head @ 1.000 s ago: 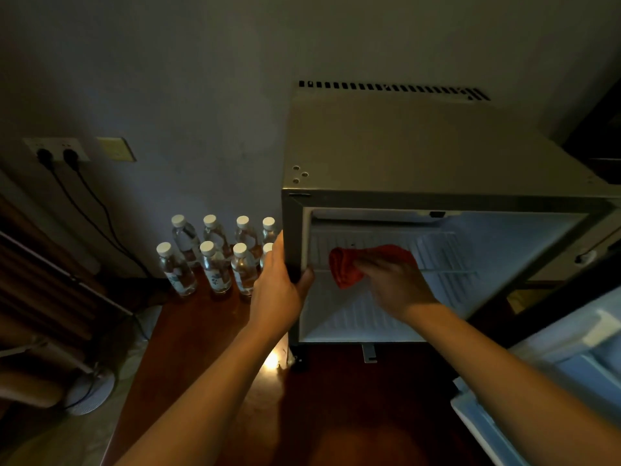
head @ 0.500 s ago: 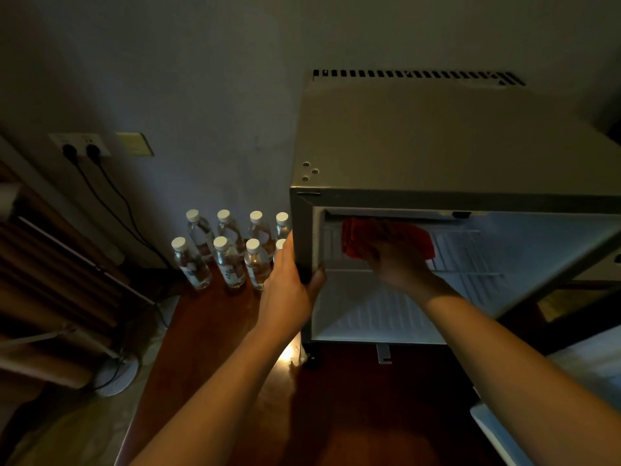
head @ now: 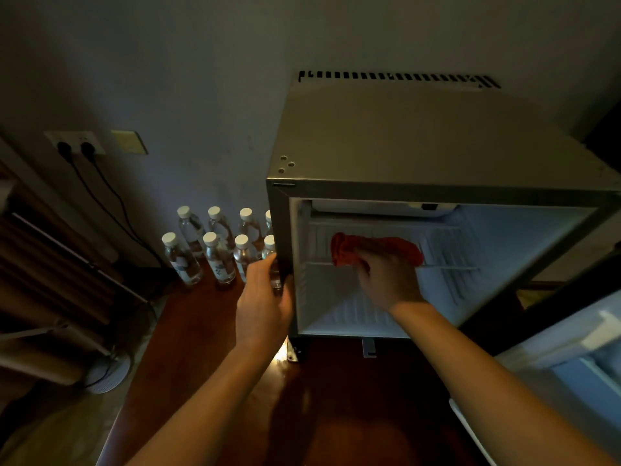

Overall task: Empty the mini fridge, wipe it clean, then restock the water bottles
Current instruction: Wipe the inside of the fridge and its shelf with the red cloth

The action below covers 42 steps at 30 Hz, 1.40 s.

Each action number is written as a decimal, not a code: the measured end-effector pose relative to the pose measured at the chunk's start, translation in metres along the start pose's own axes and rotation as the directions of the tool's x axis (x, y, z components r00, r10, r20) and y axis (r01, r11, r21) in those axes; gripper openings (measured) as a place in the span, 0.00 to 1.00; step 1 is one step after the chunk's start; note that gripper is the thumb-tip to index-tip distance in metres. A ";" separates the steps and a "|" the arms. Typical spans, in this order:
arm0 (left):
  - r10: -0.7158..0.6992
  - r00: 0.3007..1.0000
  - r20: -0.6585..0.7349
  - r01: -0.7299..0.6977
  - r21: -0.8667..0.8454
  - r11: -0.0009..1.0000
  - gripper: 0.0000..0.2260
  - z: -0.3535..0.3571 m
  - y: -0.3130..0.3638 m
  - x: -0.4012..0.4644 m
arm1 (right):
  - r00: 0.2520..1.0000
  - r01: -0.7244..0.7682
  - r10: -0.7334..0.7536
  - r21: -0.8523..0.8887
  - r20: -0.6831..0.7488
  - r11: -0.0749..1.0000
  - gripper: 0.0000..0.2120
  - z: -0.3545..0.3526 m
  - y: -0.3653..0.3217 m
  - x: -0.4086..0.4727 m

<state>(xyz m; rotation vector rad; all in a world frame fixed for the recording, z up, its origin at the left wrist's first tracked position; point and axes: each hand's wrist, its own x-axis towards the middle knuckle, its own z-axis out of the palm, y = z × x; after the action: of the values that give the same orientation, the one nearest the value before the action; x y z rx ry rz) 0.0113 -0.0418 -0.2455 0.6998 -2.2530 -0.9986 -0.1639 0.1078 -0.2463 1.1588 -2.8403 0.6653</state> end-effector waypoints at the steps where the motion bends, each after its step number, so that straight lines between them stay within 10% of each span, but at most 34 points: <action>1: 0.043 0.999 -0.025 -0.042 0.036 0.998 0.17 0.002 -0.003 -0.006 | 1.000 -0.001 0.001 0.002 -0.015 1.000 0.16 0.003 0.002 -0.003; 5: 0.259 0.962 0.085 -0.272 0.250 0.929 0.14 0.017 -0.003 -0.020 | 1.000 0.020 -0.020 -0.008 -0.008 1.000 0.18 0.010 0.013 -0.005; 11: 0.212 0.911 0.353 -0.353 0.404 0.844 0.26 0.040 0.031 0.005 | 0.995 0.091 -0.094 -0.091 -0.035 0.992 0.21 0.009 0.024 0.009; 16: -0.142 0.853 0.502 -0.182 0.543 0.820 0.33 0.063 0.035 0.024 | 0.998 0.046 -0.040 -0.156 0.043 0.987 0.23 0.008 0.038 0.036; 34: -0.173 0.905 0.389 -0.106 0.600 0.793 0.37 0.084 0.031 0.015 | 0.966 0.078 -0.108 -0.132 -0.234 0.988 0.16 0.000 0.061 -0.008; 42: -0.176 0.909 0.379 -0.093 0.594 0.799 0.37 0.088 0.028 0.017 | 1.000 0.027 -0.028 -0.146 -0.003 0.989 0.21 0.004 0.063 0.013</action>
<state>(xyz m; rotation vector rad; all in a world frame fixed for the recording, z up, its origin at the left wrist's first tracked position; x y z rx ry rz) -0.0659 0.0056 -0.2679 0.8579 -3.0022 -0.4441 -0.2149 0.1378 -0.2723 1.1695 -2.8077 0.4497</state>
